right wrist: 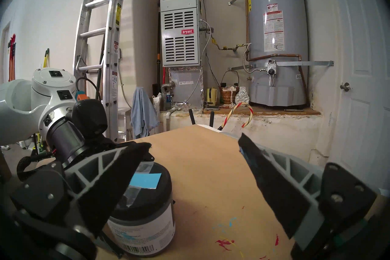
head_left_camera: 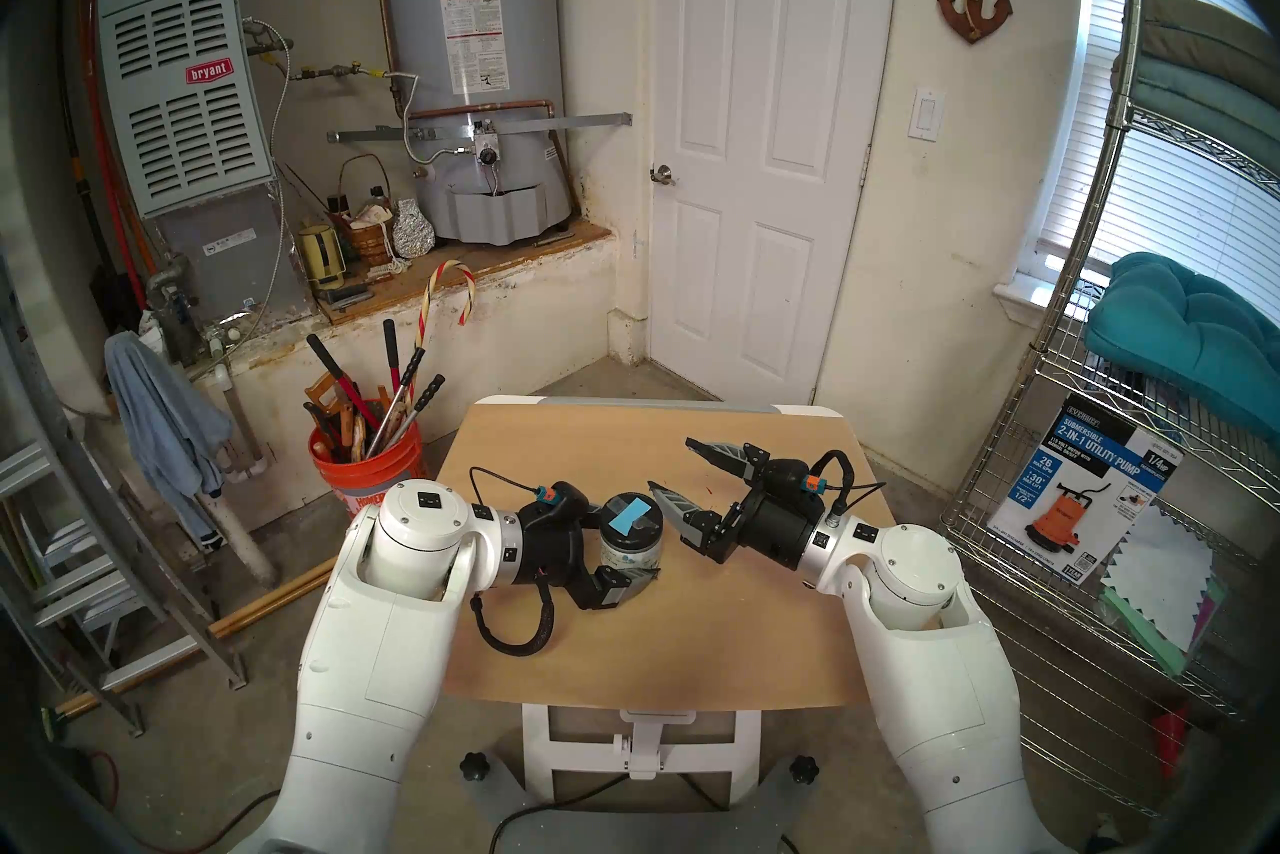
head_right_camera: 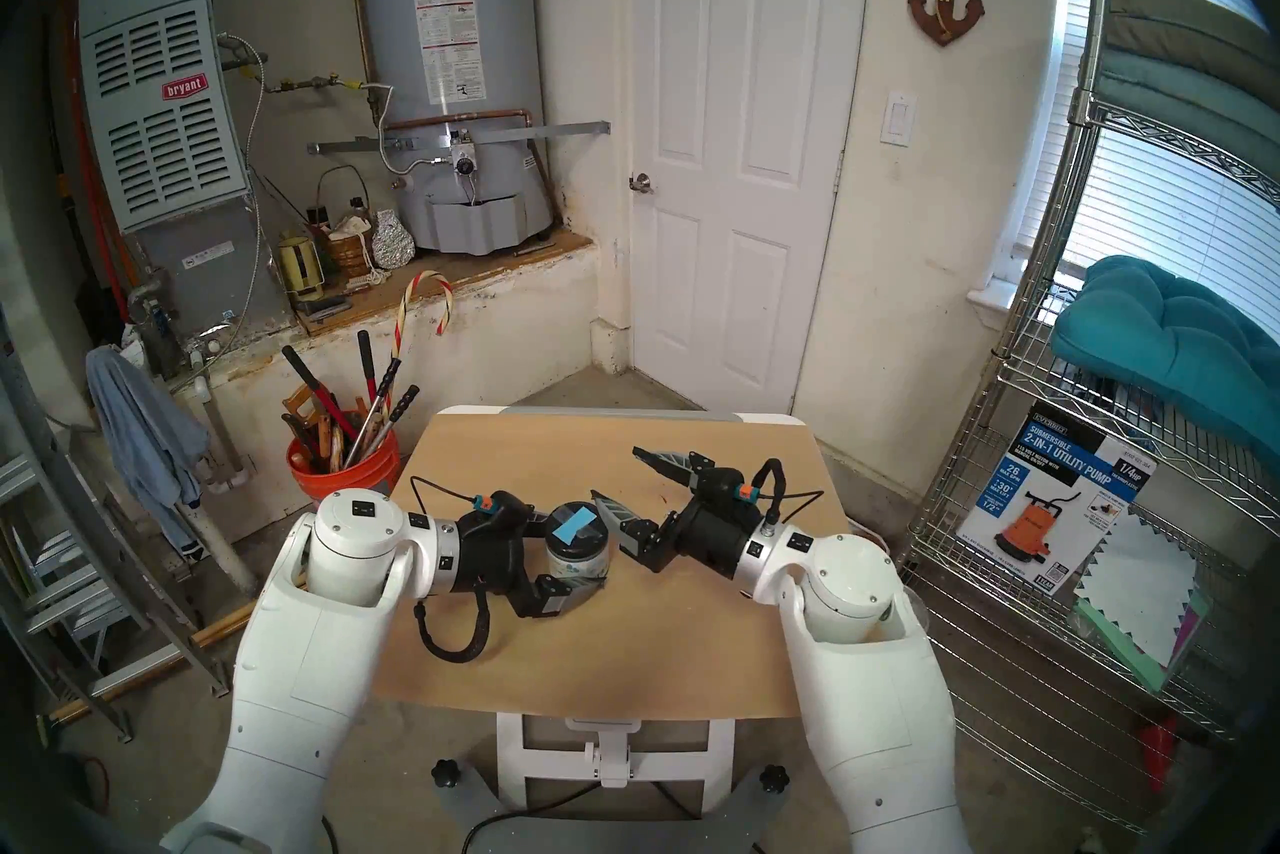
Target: Open paint jar
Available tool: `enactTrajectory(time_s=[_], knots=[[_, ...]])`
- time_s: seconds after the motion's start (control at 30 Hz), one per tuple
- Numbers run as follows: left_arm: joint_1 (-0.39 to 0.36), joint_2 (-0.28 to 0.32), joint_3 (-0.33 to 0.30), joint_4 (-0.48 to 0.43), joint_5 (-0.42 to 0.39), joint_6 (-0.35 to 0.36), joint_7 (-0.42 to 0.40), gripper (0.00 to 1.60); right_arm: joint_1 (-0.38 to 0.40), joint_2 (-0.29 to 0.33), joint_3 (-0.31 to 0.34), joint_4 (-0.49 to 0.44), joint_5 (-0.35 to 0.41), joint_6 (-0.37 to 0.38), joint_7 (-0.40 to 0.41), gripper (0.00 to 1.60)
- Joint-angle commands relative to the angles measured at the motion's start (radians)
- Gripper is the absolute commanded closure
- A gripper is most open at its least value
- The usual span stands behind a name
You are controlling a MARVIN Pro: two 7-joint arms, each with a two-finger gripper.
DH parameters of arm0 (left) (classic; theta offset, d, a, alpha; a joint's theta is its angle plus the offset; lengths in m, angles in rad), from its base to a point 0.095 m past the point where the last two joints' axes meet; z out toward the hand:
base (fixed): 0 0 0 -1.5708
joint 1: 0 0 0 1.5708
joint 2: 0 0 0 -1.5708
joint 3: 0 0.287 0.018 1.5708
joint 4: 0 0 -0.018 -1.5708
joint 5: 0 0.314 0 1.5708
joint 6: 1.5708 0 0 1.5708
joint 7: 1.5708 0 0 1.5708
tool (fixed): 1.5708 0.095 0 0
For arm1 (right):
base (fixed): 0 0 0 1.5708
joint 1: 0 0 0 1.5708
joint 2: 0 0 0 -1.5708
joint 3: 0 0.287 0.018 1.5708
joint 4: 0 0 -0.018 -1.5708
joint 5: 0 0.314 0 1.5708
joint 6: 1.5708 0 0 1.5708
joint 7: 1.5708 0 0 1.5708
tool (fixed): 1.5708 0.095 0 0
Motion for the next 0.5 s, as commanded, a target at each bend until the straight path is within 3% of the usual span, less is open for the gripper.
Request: enactTrajectory(time_s=[0.0, 0.23, 0.47], knots=[[0.001, 0.009, -0.005, -0.009, -0.007, -0.019, -0.009, 0.0, 0.006, -0.001, 0.003, -0.035, 0.011, 0.002, 0.009, 0.0], [-0.007, -0.001, -0.002, 0.015, -0.011, -0.051, -0.002, 0.0, 0.002, -0.003, 0.005, -0.049, 0.007, 0.008, 0.012, 0.0], [-0.028, -0.013, -0.015, 0.059, -0.044, -0.143, -0.004, 0.0, 0.0, -0.003, 0.007, -0.052, 0.002, 0.011, 0.013, 0.0]])
